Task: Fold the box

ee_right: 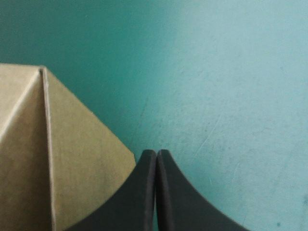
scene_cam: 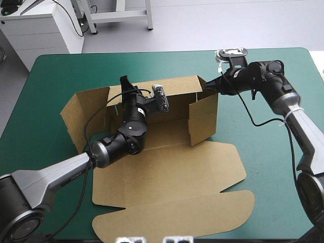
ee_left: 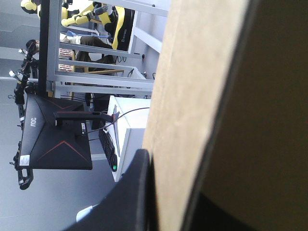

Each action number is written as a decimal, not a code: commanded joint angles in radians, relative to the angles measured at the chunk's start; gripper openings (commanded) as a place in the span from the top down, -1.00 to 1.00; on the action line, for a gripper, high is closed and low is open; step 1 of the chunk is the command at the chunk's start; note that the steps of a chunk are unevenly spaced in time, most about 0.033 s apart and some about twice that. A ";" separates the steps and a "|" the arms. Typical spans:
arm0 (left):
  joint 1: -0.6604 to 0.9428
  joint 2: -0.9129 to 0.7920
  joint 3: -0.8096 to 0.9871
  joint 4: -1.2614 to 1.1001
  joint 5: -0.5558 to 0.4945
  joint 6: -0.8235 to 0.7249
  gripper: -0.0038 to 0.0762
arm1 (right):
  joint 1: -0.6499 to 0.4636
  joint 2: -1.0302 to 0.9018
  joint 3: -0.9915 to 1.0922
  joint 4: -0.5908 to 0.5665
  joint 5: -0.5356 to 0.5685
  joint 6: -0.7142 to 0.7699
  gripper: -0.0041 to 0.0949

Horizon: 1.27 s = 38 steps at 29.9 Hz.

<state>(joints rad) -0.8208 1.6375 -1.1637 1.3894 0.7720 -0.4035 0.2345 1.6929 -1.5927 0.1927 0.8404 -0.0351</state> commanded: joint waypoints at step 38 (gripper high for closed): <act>-0.018 -0.042 -0.019 -0.009 -0.082 -0.034 0.92 | 0.080 -0.294 0.638 1.023 -0.519 -1.364 -0.34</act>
<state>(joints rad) -0.8224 1.6375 -1.1626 1.3876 0.7590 -0.4035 0.2842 1.4134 -0.9255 1.1774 0.3896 -1.3762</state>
